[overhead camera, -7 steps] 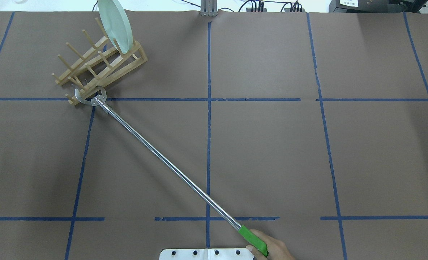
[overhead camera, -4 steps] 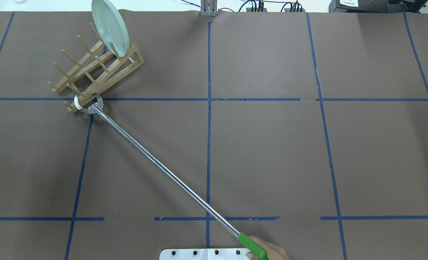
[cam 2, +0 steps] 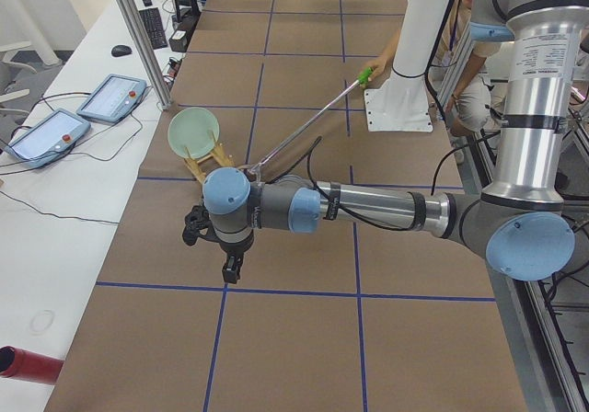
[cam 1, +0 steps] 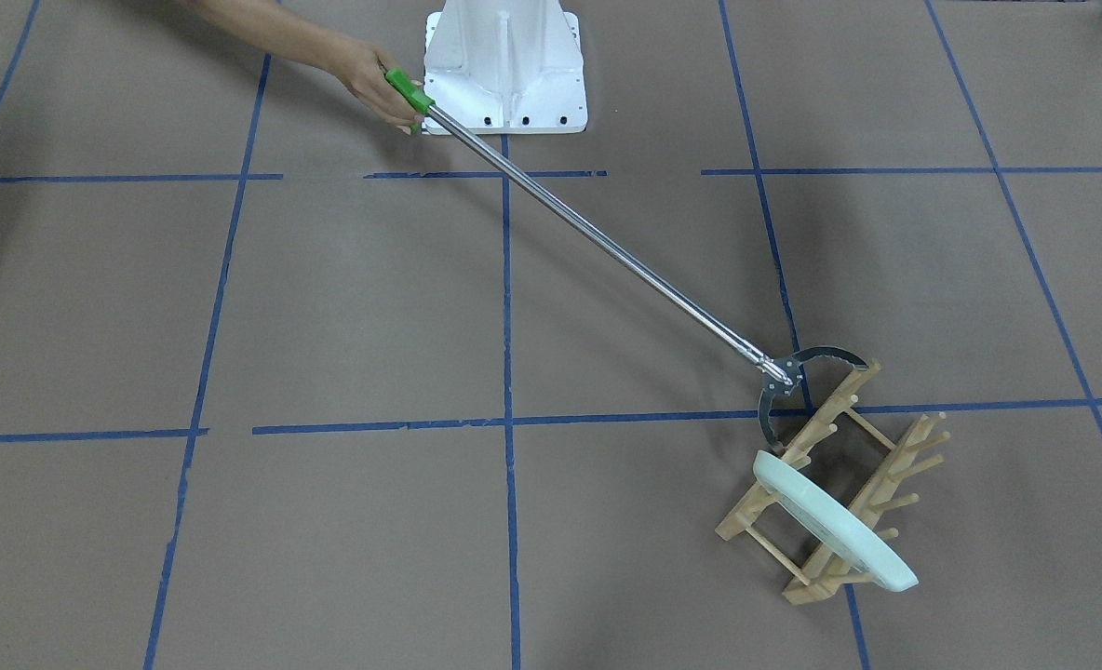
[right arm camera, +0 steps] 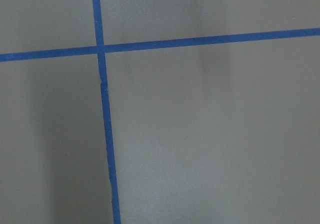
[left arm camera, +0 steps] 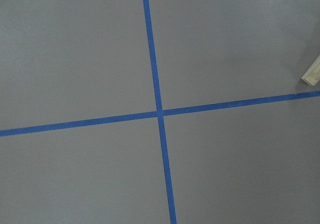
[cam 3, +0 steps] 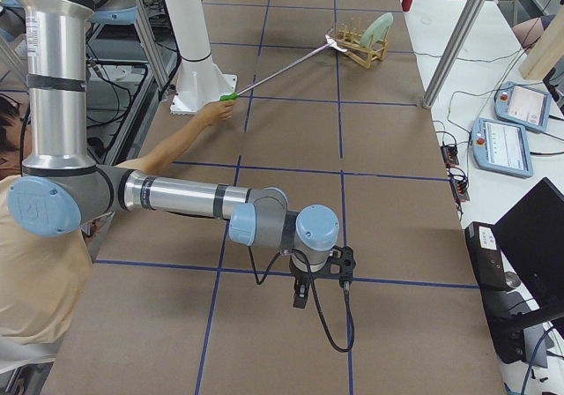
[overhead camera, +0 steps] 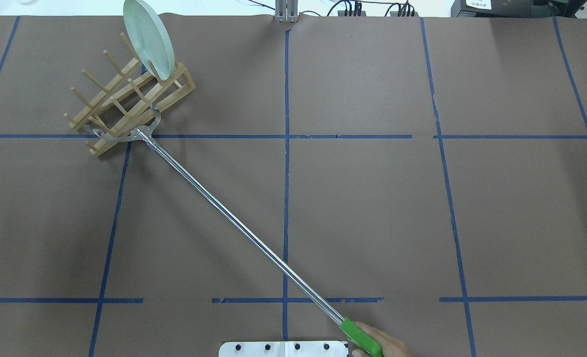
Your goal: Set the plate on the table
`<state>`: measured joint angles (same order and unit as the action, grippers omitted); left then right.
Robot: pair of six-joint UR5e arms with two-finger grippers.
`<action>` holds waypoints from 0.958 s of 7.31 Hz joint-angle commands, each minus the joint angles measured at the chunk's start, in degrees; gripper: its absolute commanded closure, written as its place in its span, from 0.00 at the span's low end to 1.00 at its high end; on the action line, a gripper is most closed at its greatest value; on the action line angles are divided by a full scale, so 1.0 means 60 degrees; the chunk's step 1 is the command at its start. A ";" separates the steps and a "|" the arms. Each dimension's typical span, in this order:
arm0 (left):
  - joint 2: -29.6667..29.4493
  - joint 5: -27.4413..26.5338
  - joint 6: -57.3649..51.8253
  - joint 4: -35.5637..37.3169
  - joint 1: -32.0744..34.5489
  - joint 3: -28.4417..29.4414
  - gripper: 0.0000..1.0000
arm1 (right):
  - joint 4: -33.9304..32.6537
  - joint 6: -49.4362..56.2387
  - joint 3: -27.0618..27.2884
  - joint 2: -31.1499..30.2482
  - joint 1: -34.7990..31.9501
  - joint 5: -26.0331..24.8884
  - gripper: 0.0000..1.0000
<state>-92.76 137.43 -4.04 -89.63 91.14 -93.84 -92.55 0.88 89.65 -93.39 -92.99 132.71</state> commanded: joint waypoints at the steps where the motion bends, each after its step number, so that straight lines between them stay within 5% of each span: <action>1: -0.0023 -0.0010 0.0000 -0.0003 0.0000 0.0067 0.00 | 0.0000 0.0000 0.0000 -0.0007 0.0000 0.0000 0.00; 4: 0.0021 -0.0024 0.0014 0.0026 0.0000 0.0097 0.00 | 0.0000 0.0000 0.0000 0.0008 0.0000 0.0000 0.00; 6: 0.0138 -0.1569 -0.0072 -0.0003 0.0000 -0.0106 0.00 | 0.0000 0.0000 0.0000 0.0008 0.0000 0.0000 0.00; 7: 0.0283 -0.1548 -0.0030 -0.0090 0.0029 -0.0151 0.00 | 0.0000 0.0000 0.0000 -0.0007 0.0000 0.0000 0.00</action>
<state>-91.82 130.18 -4.23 -89.70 91.18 -94.21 -92.55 0.88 89.65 -93.38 -92.99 132.72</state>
